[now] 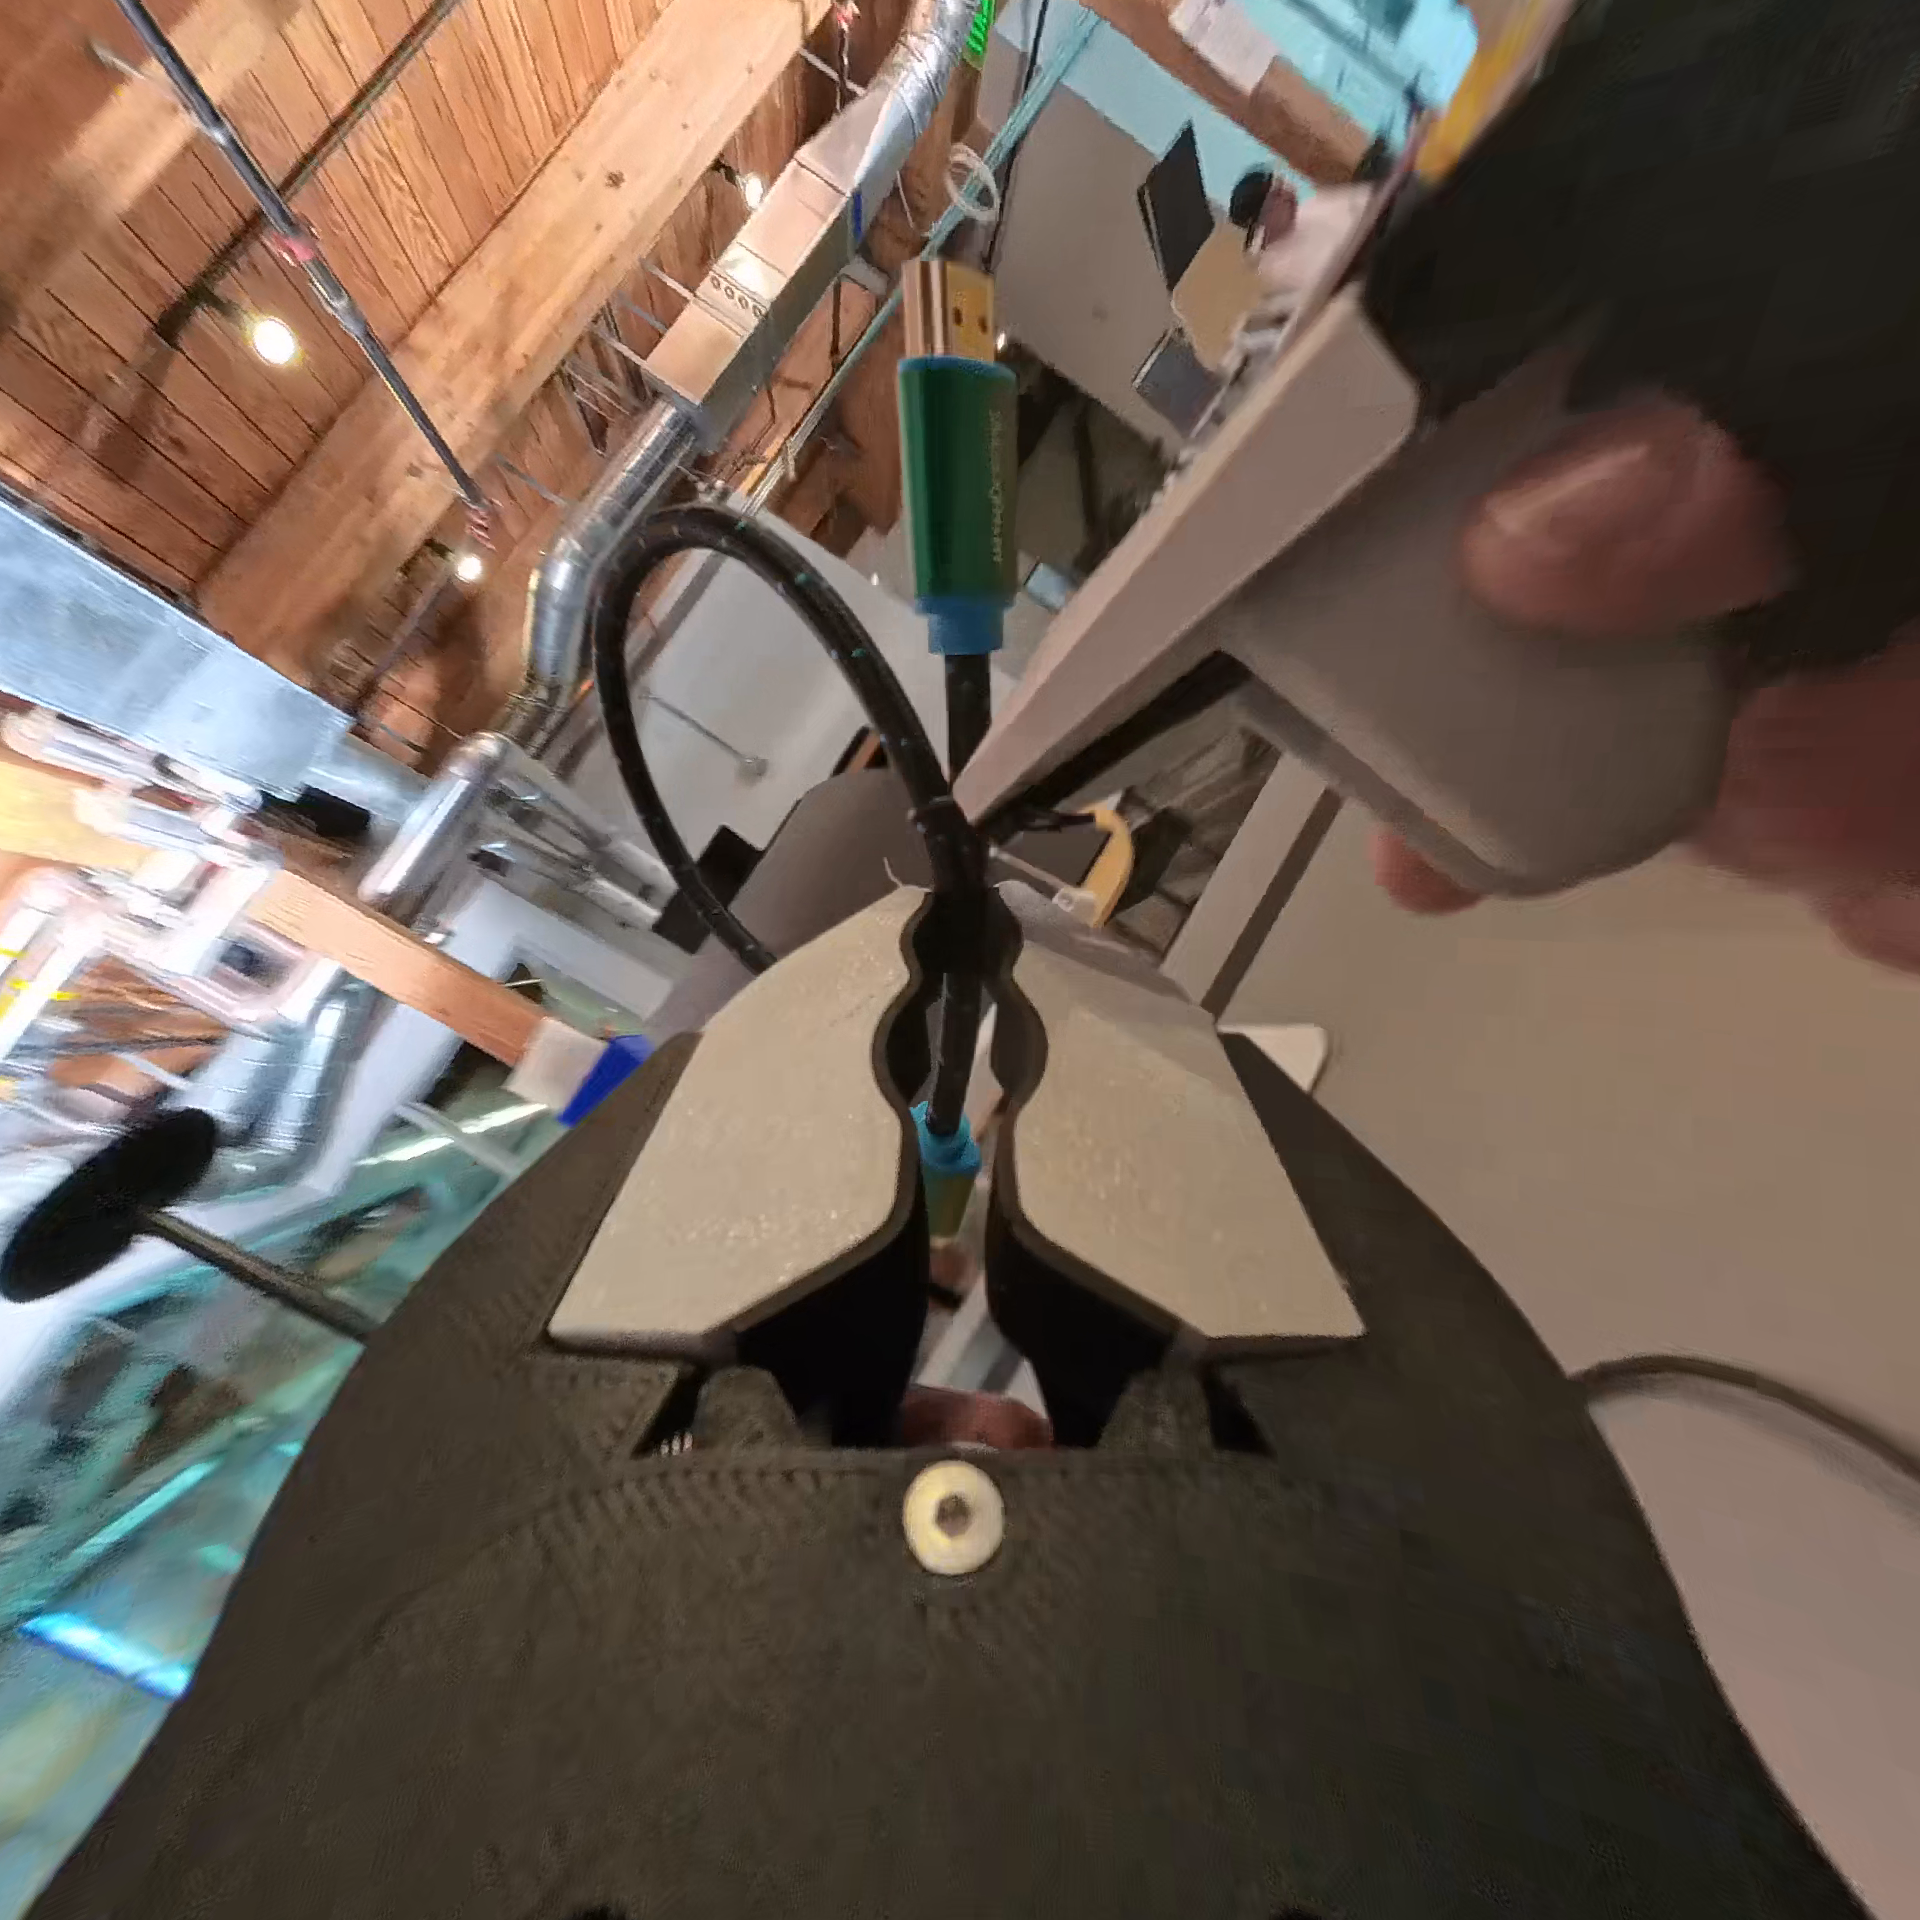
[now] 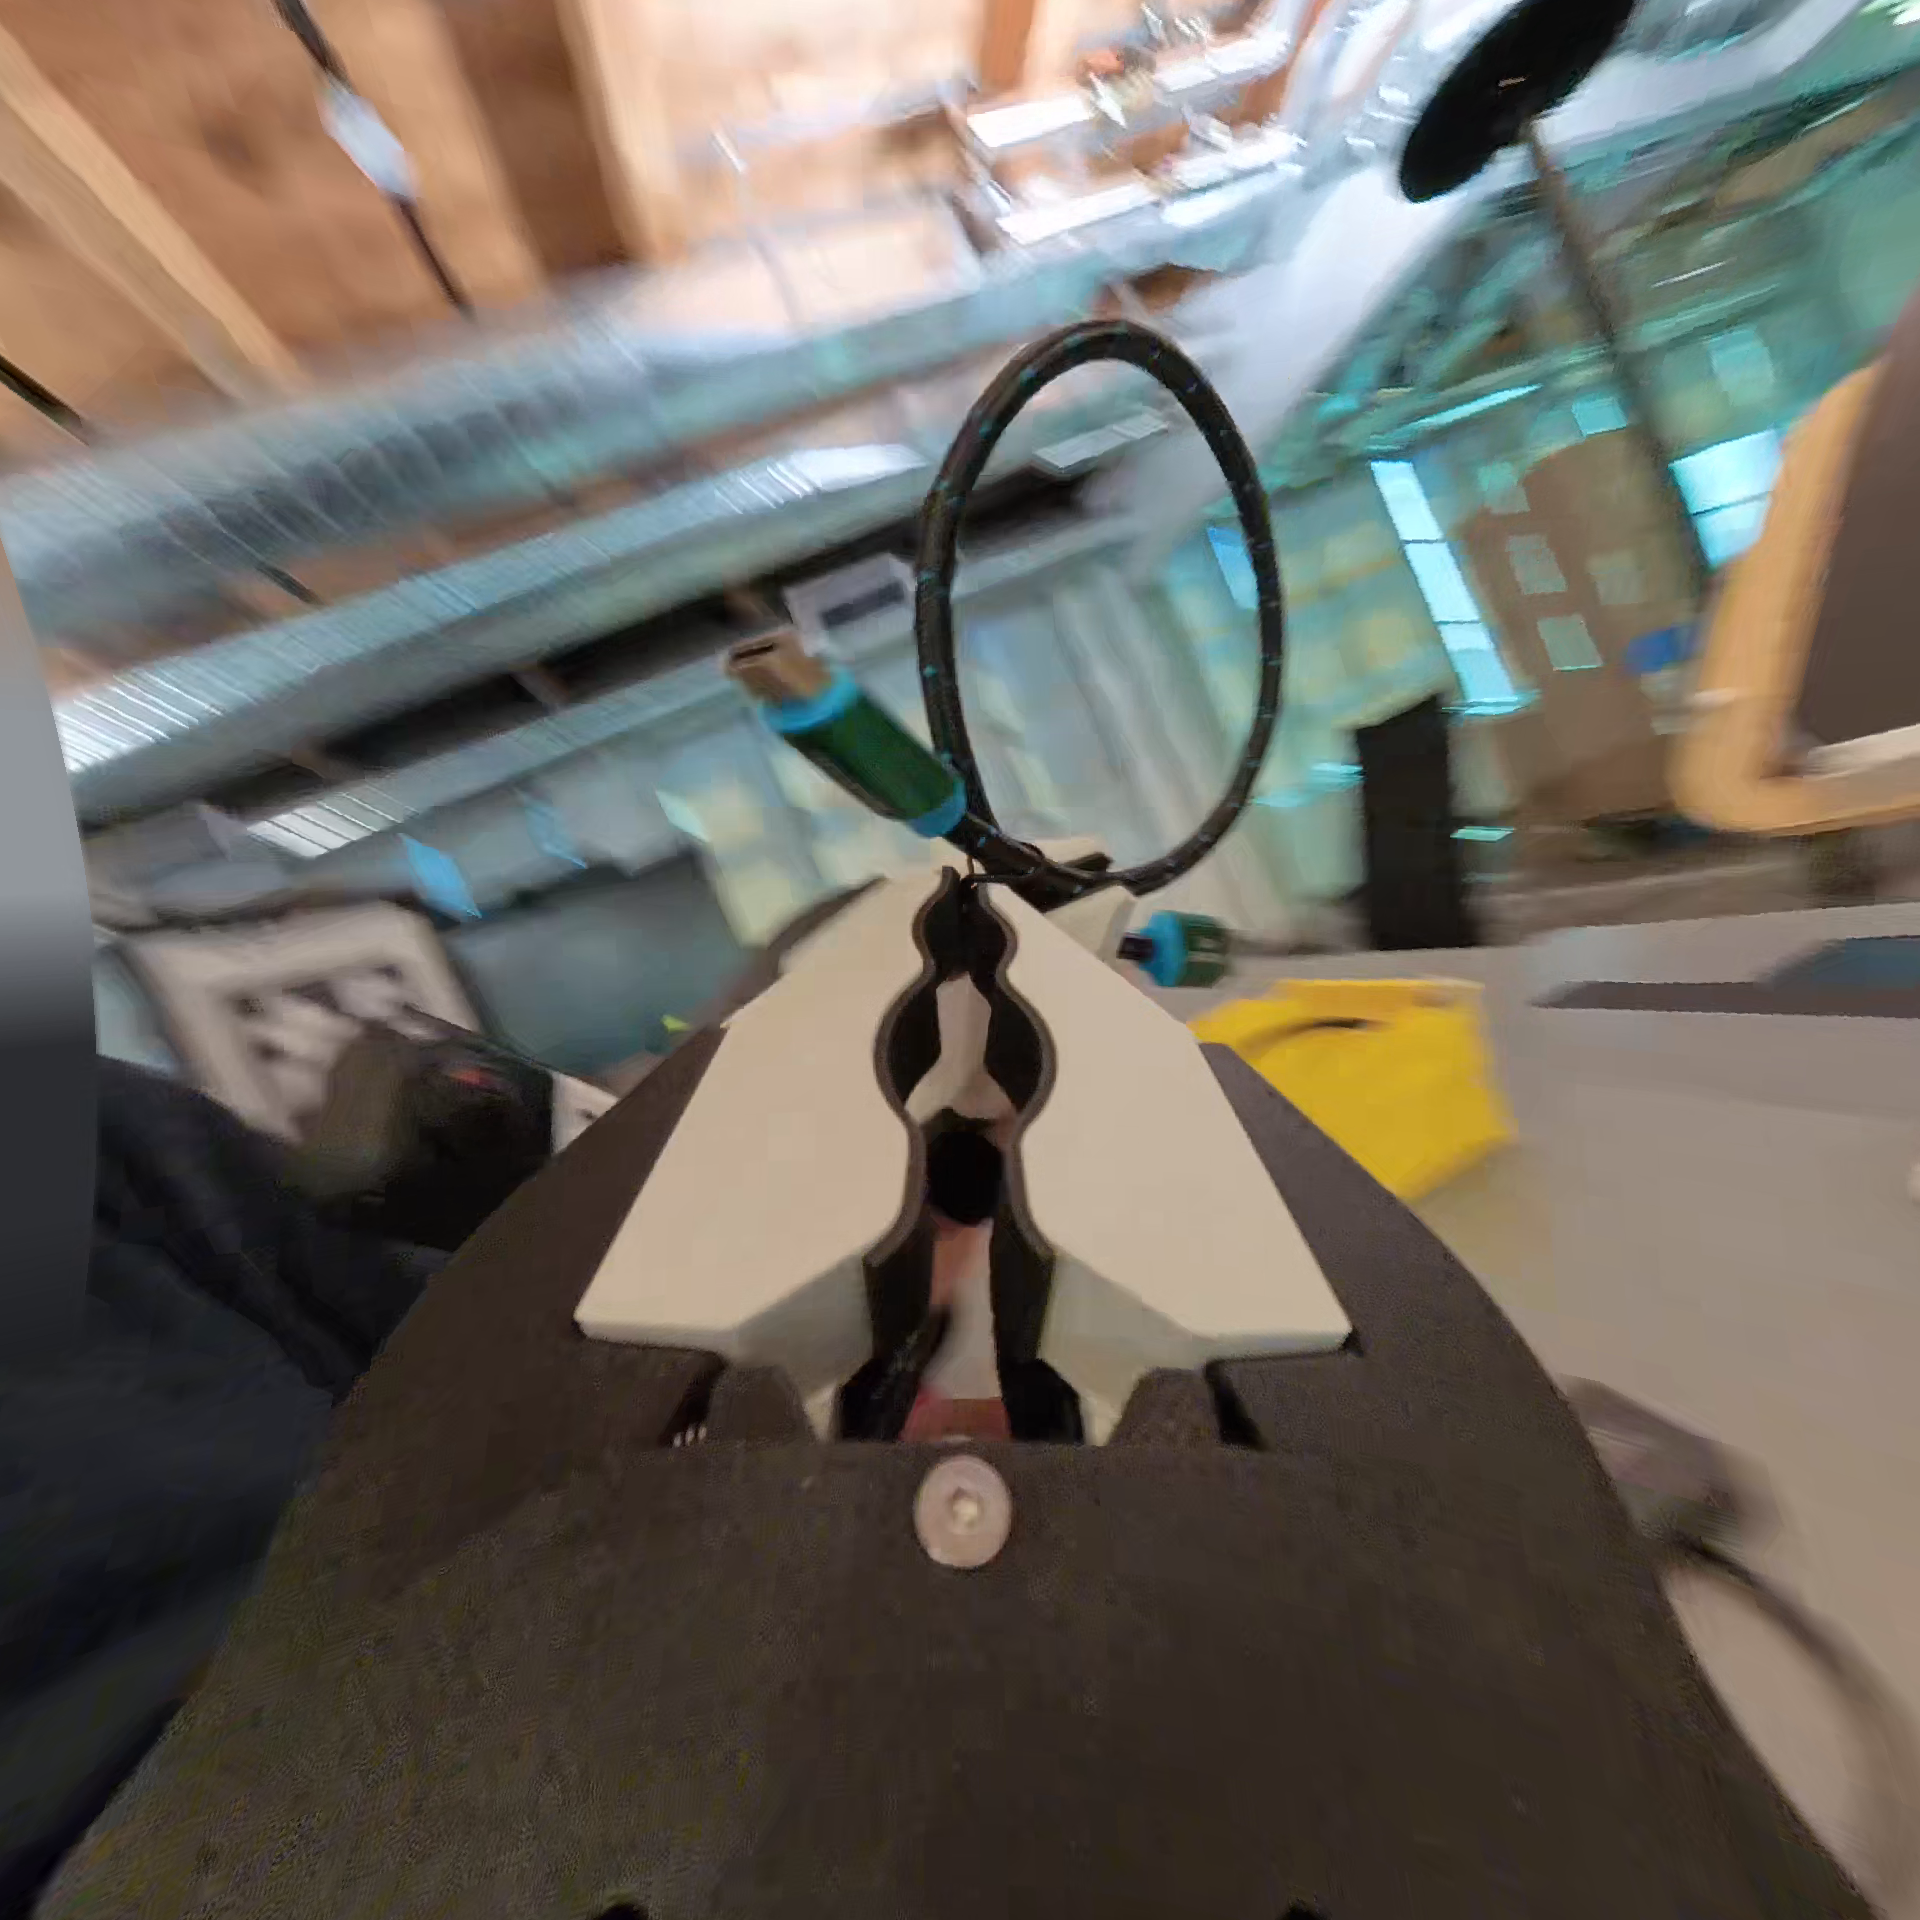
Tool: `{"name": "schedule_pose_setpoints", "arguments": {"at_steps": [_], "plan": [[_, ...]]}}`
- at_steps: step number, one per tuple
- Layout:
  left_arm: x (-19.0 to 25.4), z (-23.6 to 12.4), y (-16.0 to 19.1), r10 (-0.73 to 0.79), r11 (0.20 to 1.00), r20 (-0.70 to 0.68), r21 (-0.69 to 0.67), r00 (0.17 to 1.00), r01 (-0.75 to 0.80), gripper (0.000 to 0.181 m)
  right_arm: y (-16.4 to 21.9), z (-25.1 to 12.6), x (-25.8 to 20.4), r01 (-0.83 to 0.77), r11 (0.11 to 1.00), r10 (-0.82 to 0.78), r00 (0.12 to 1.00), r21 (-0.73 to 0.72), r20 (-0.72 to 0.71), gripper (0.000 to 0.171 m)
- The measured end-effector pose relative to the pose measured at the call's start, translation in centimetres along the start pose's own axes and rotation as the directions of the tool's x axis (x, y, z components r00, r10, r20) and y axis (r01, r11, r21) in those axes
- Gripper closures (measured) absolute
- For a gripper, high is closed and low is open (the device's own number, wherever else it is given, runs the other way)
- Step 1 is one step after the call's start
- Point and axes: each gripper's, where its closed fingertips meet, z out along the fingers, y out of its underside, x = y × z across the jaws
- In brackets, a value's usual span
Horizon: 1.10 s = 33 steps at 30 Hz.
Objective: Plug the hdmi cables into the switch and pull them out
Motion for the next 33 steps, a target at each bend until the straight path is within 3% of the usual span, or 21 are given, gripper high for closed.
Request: {"name": "schedule_pose_setpoints", "arguments": {"at_steps": [2, 4, 9, 12, 16, 22, 26, 33], "plan": [[-0.2, -0.3, -0.9, -0.067, 0.997, -0.005, 0.048, 0.998, 0.067, 0.175, -0.6, -0.3, -1.0, -0.220, 0.972, 0.202, 0.964, 0.086, 0.175, 0.171], [-0.1, -0.4, -1.6, -0.135, 0.987, -0.023, 0.083, 0.991, 0.137, 0.175, -0.7, -0.4, -2.0, -0.353, 0.929, 0.306, 0.902, 0.114, 0.305, 0.171], [0.0, -0.7, -1.9, -0.242, 0.961, -0.075, 0.115, 0.967, 0.250, 0.175, -0.4, 0.0, -2.3, -0.379, 0.918, 0.324, 0.887, 0.116, 0.329, 0.171], [-0.1, -0.4, -1.3, -0.222, 0.970, -0.057, 0.084, 0.973, 0.226, 0.175, 0.0, 0.0, -1.4, -0.215, 0.970, 0.189, 0.961, 0.116, 0.204, 0.156], [-0.6, -0.1, -0.6, -0.216, 0.974, -0.043, 0.062, 0.975, 0.218, 0.175, 0.8, -0.1, -0.1, 0.098, 0.995, -0.098, 0.995, 0.022, -0.014, 0.158], [-0.4, 0.1, -0.3, -0.135, 0.990, -0.016, 0.025, 0.991, 0.135, 0.176, 1.0, 0.3, 0.6, 0.490, 0.852, -0.522, 0.823, -0.185, -0.223, 0.158], [-0.4, 0.2, 0.0, -0.038, 0.999, 0.022, -0.003, 0.999, 0.038, 0.176, 1.2, 0.3, 1.0, 0.548, 0.790, -0.611, 0.737, -0.273, -0.288, 0.166], [-0.5, 0.2, 0.3, 0.055, 0.998, 0.049, -0.021, 0.997, -0.054, 0.176, 1.3, 0.4, 0.9, 0.504, 0.825, -0.562, 0.779, -0.254, -0.280, 0.171]]}}
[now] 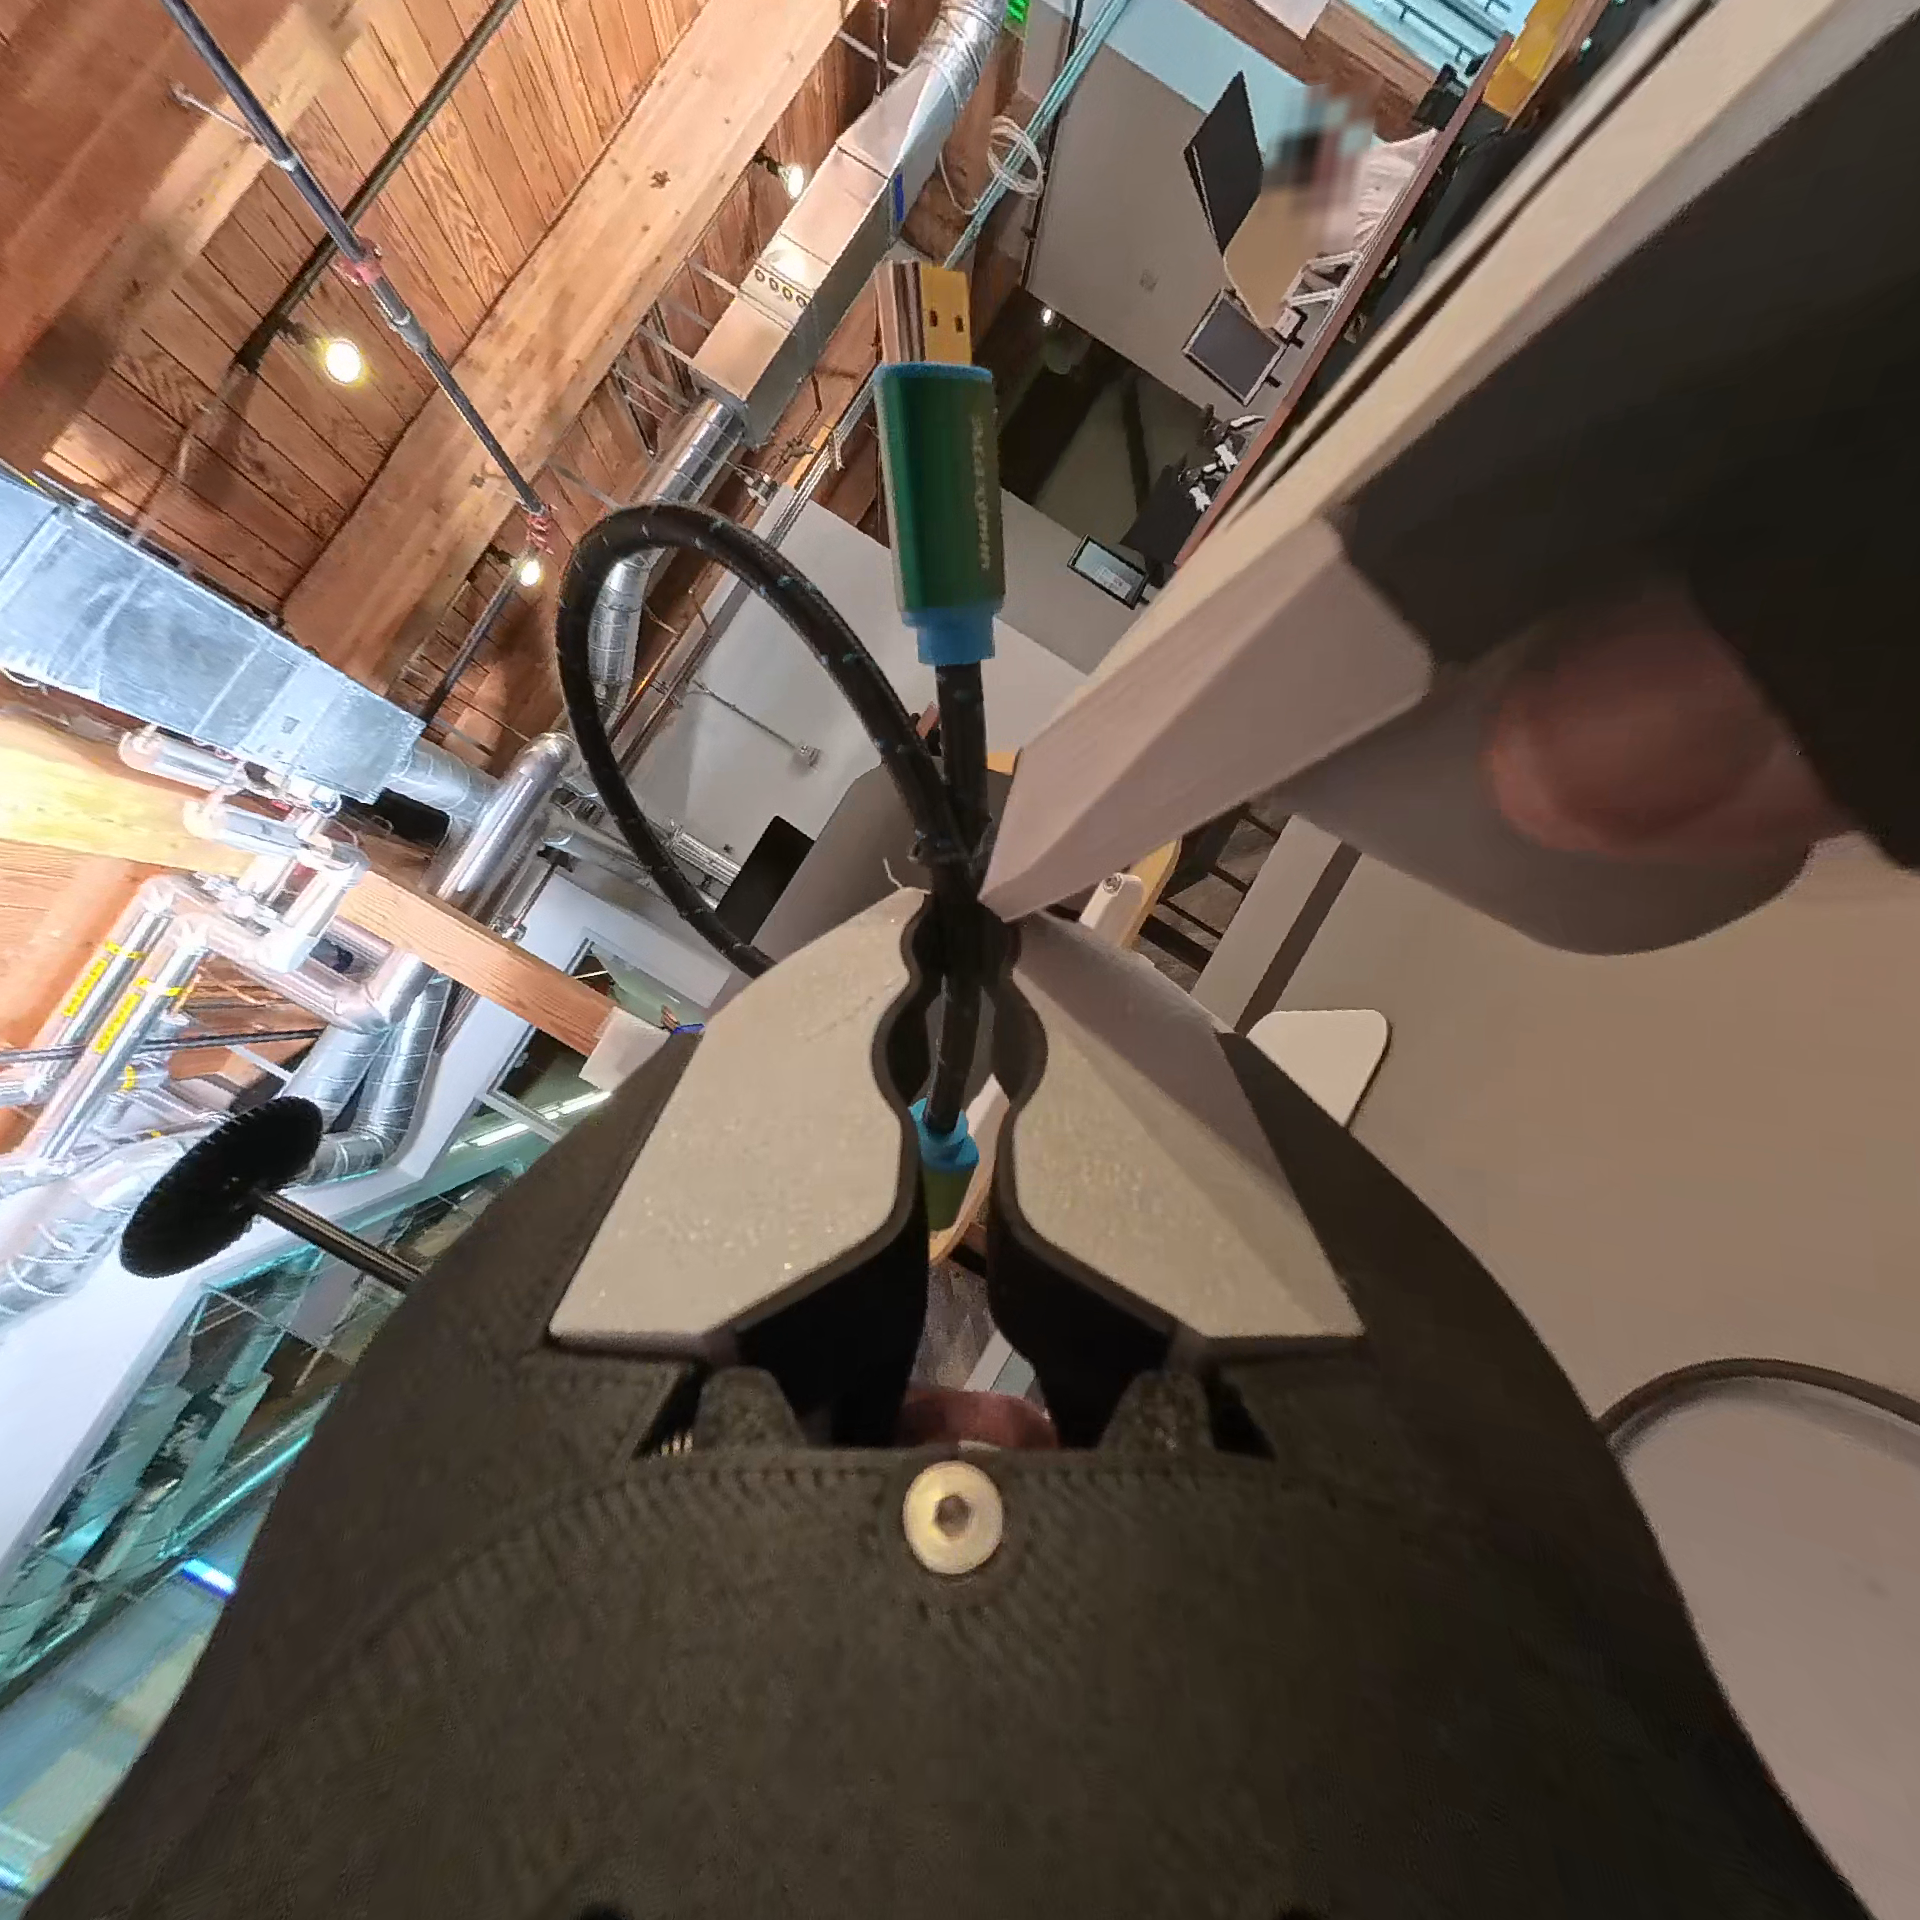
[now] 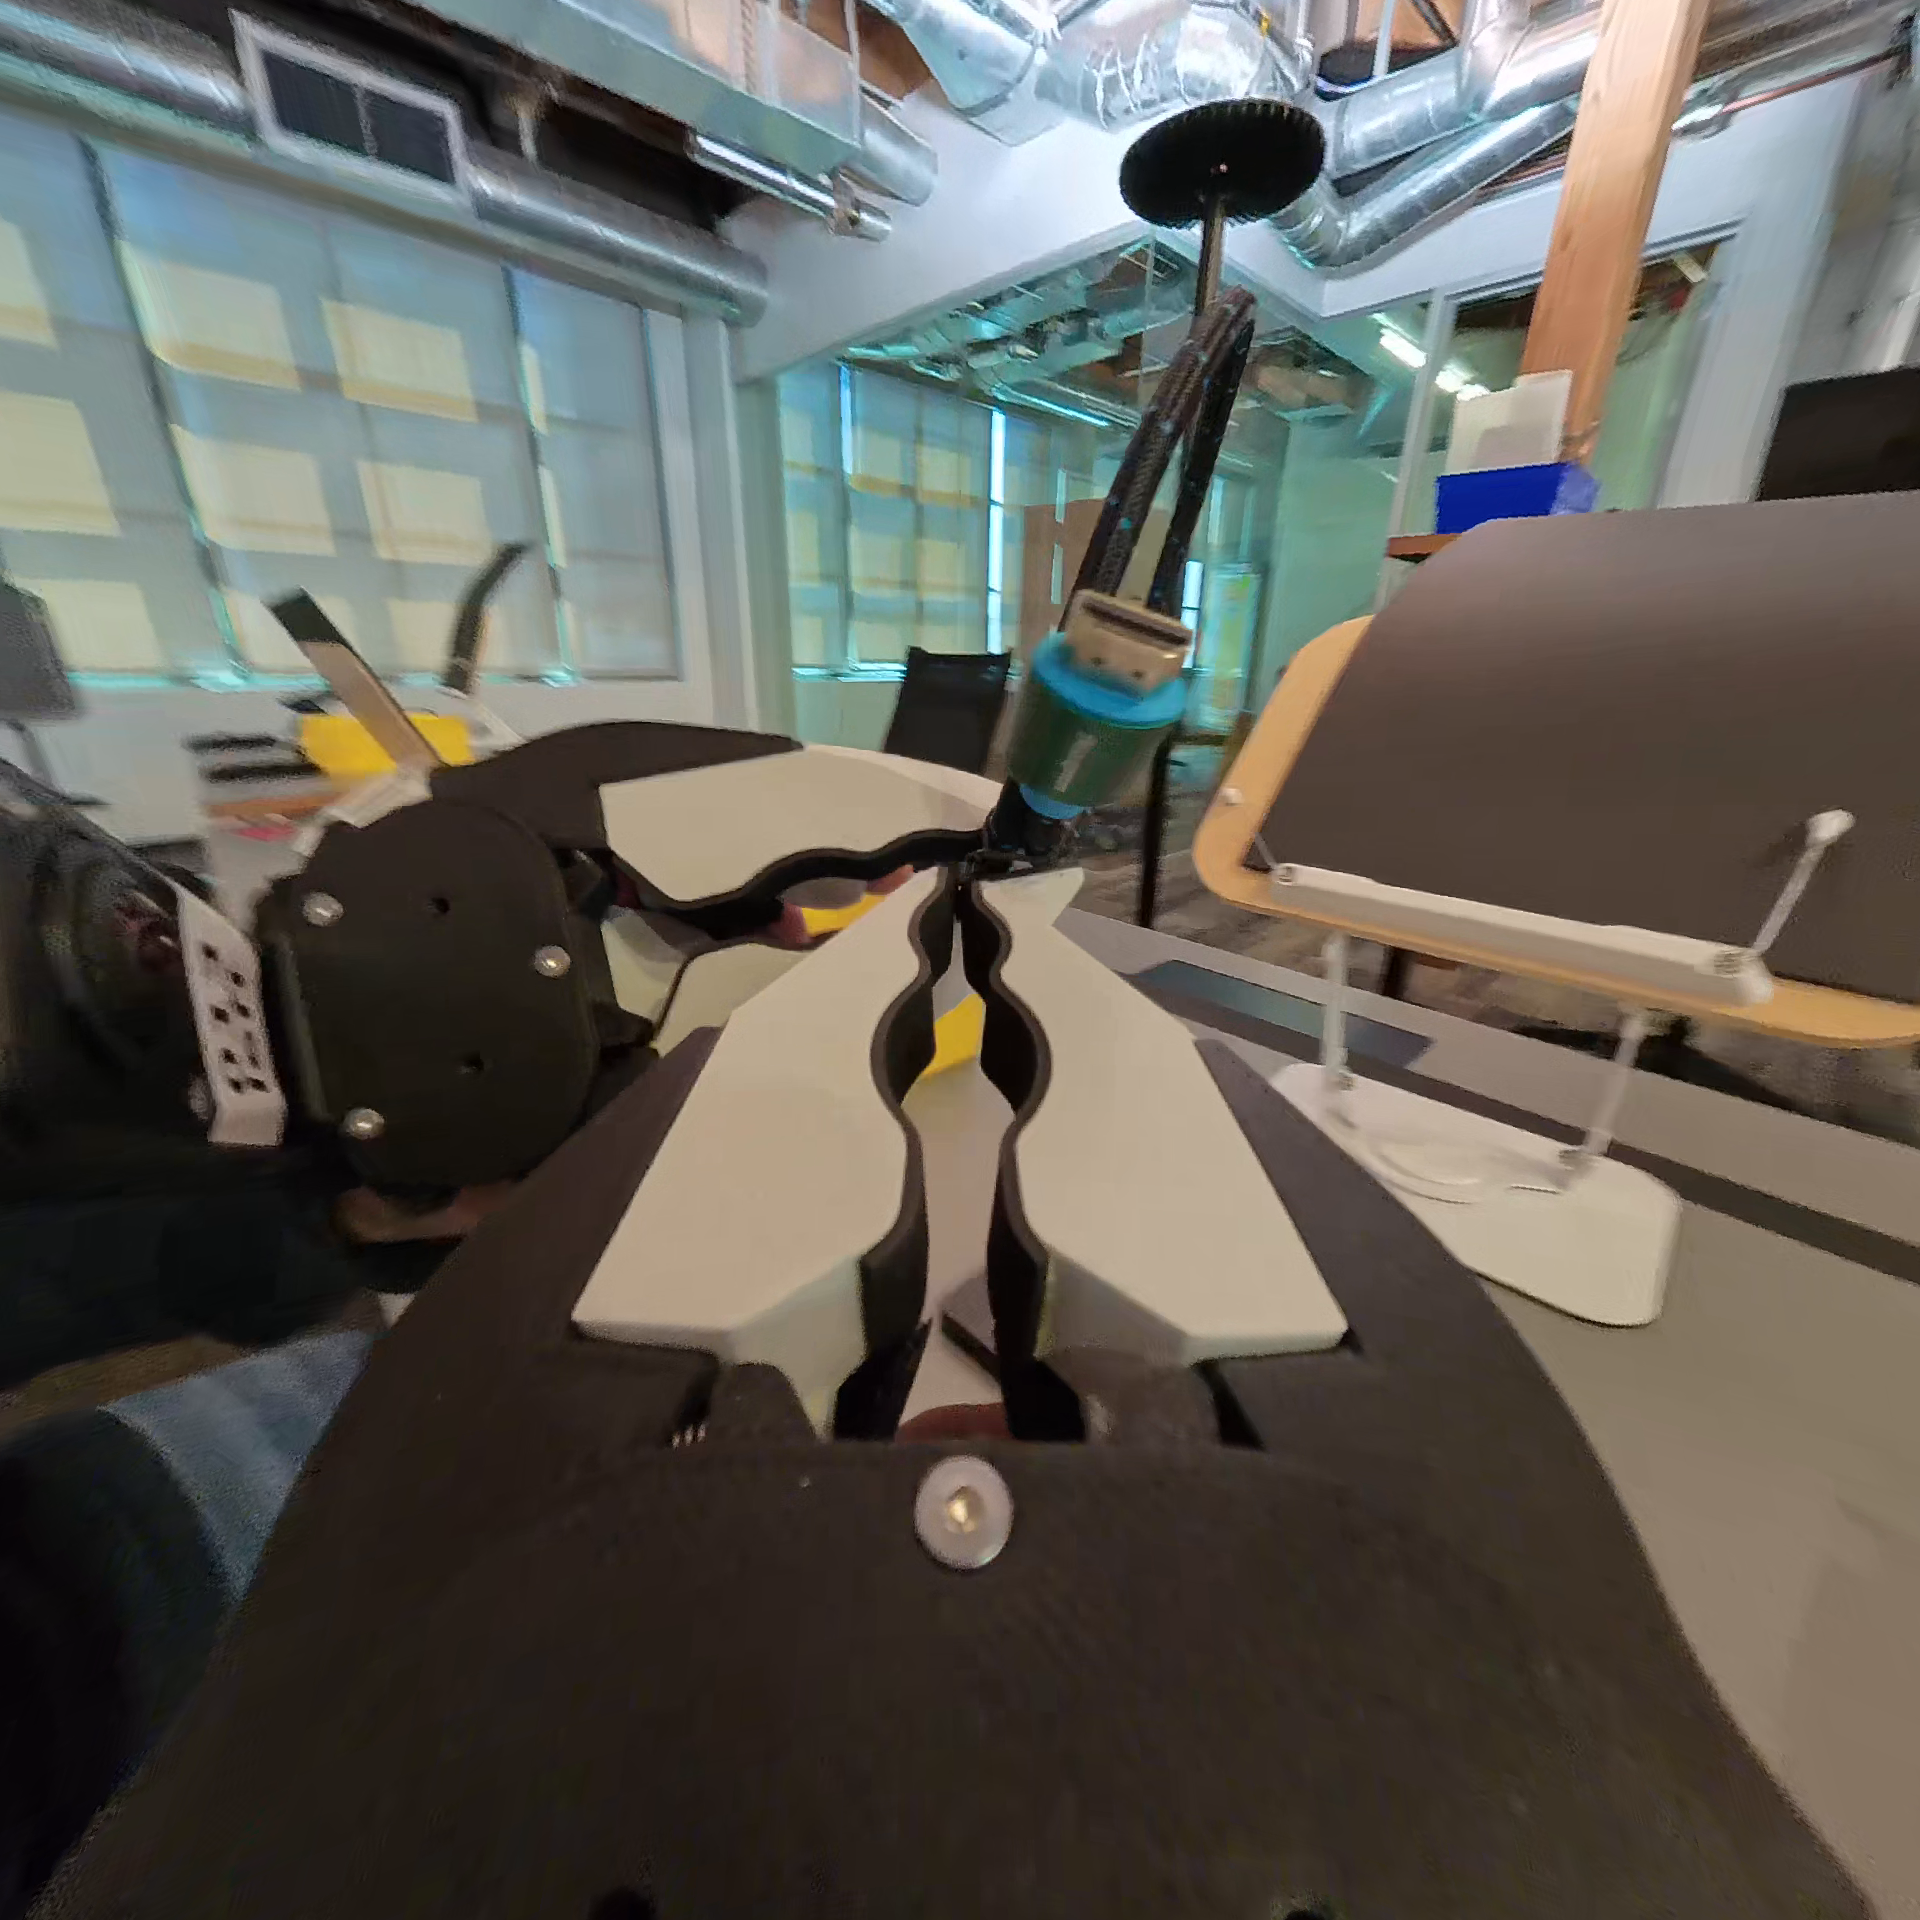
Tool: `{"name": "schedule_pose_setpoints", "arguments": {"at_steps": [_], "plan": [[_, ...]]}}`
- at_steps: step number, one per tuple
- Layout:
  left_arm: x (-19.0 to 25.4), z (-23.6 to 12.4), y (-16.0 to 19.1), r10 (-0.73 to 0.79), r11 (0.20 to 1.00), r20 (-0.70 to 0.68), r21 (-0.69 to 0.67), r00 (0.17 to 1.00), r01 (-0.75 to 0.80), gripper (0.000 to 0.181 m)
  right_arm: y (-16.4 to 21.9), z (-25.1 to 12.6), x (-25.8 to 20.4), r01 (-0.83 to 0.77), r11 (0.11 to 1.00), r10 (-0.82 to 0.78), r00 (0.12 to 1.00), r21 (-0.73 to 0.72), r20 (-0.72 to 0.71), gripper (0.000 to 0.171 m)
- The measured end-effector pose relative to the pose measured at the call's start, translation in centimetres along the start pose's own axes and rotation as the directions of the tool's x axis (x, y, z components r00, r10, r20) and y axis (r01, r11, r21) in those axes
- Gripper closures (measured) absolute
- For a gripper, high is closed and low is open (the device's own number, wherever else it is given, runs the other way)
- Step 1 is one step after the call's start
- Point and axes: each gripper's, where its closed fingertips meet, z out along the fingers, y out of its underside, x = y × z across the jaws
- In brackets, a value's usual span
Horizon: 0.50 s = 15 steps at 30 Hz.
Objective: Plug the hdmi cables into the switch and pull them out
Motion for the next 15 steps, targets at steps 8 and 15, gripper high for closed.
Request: {"name": "schedule_pose_setpoints", "arguments": {"at_steps": [8, 15], "plan": [[0.2, -0.1, -0.5, -0.221, 0.973, -0.072, 0.055, 0.973, 0.225, 0.175, -2.6, -1.2, -0.7, -0.719, 0.695, 0.606, 0.605, 0.027, 0.516, 0.171], [-0.2, -0.7, -1.9, -0.277, 0.954, -0.083, 0.096, 0.957, 0.285, 0.175, -2.8, -1.4, -1.6, -0.789, 0.611, 0.609, 0.514, 0.056, 0.605, 0.171]]}}
